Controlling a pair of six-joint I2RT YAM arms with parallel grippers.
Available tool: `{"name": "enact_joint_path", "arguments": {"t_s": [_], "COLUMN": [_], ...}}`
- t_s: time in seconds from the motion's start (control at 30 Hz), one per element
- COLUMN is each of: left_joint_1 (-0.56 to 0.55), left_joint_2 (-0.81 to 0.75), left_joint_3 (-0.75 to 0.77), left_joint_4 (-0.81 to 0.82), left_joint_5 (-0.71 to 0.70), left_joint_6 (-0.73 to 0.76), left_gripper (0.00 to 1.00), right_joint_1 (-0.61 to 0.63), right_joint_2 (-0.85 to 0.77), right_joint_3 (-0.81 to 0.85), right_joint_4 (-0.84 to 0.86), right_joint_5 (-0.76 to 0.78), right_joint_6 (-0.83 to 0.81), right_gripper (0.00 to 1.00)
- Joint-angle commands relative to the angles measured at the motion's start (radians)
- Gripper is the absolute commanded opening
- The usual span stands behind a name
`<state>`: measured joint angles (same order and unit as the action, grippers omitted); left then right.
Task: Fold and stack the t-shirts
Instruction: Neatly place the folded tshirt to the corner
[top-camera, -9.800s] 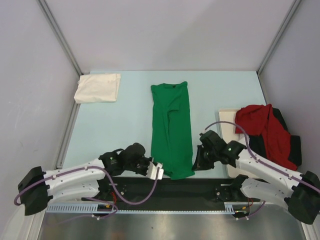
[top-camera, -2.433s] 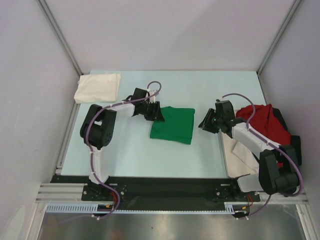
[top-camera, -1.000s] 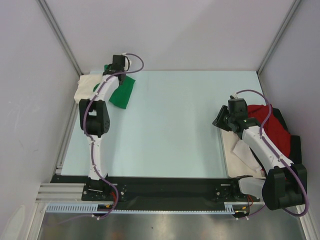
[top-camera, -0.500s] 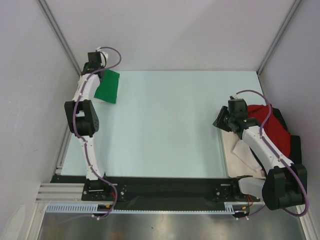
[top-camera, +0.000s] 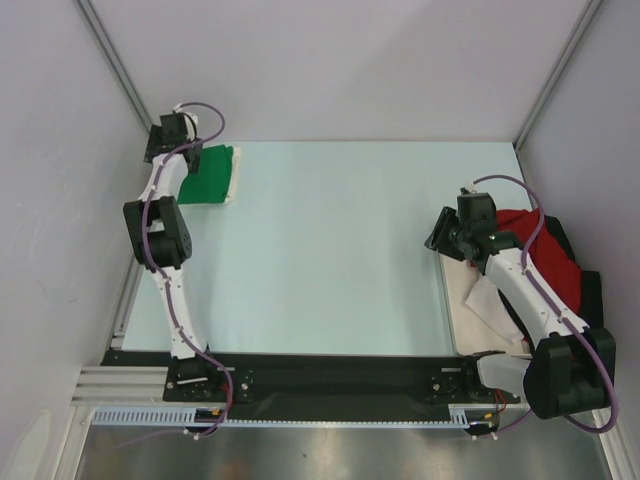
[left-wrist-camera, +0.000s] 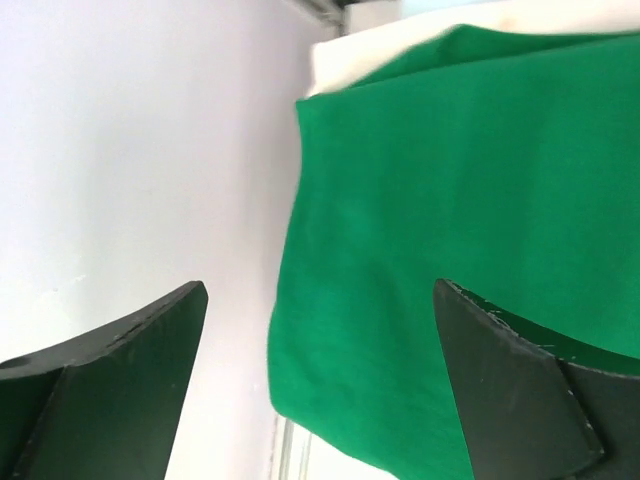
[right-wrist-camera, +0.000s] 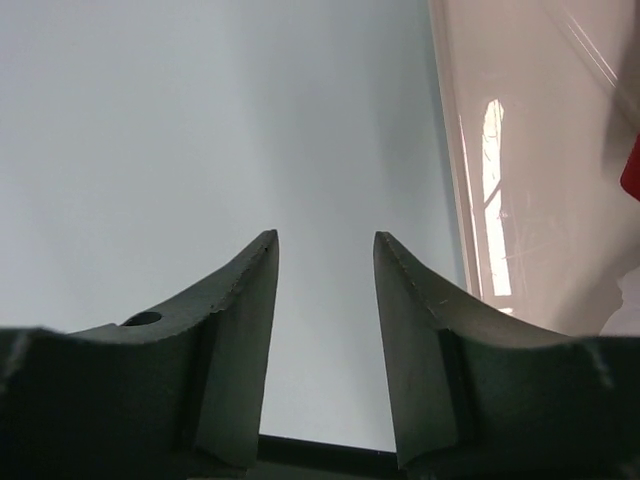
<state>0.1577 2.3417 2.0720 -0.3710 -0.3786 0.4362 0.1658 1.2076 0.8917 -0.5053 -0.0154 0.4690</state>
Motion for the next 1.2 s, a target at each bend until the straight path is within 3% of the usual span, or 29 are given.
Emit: {"name": "enact_joint_path", "arguments": {"t_s": [0.0,0.17,0.23,0.27,0.3,0.4,0.53,0.73,1.03,1.17], "left_joint_1": [0.016,0.028,0.022,0.017,0.008,-0.012,-0.023,-0.023,-0.024,-0.024], "left_joint_2": [-0.036,-0.131,-0.202,-0.226,-0.255,-0.398,-0.64,-0.99,-1.326,-1.433], "left_joint_3": [0.011,-0.03,-0.082,-0.095,-0.11,-0.26,-0.597,-0.967,-1.366,-1.529], "left_joint_4": [0.124,0.198,0.16,0.055,-0.004,-0.134,-0.144,-0.158,-0.132,-0.007], "left_joint_5": [-0.143,-0.207,-0.16,-0.117,-0.012,0.142,0.308,0.55,0.606,0.58], "left_joint_6": [0.019,0.107,0.108,0.096,0.088,0.079,0.047,0.038,0.088,0.056], "left_gripper": [1.0,1.0,1.0,1.0,1.0,1.0,1.0,1.0,1.0,1.0], "right_joint_1": [-0.003,-0.003,-0.003,-0.005,-0.005,-0.003,-0.005,-0.005,-0.003,-0.005], "right_joint_2": [-0.008,-0.023,-0.039,-0.042,-0.046,-0.068,-0.091,-0.155,-0.299,-0.371], "right_joint_3": [0.047,0.055,0.058,0.058,0.056,0.05,0.03,-0.039,-0.161,-0.201], "right_joint_4": [-0.002,-0.001,-0.007,-0.009,-0.015,-0.025,-0.03,-0.013,0.004,-0.001], "right_joint_5": [-0.012,-0.031,-0.038,-0.038,-0.038,-0.017,-0.008,-0.024,-0.069,-0.061], "right_joint_6": [0.006,0.02,0.019,0.017,0.014,-0.001,-0.021,-0.024,-0.041,-0.059], "right_gripper": [0.48,0.5,0.53,0.54,0.57,0.62,0.68,0.72,0.76,0.76]}}
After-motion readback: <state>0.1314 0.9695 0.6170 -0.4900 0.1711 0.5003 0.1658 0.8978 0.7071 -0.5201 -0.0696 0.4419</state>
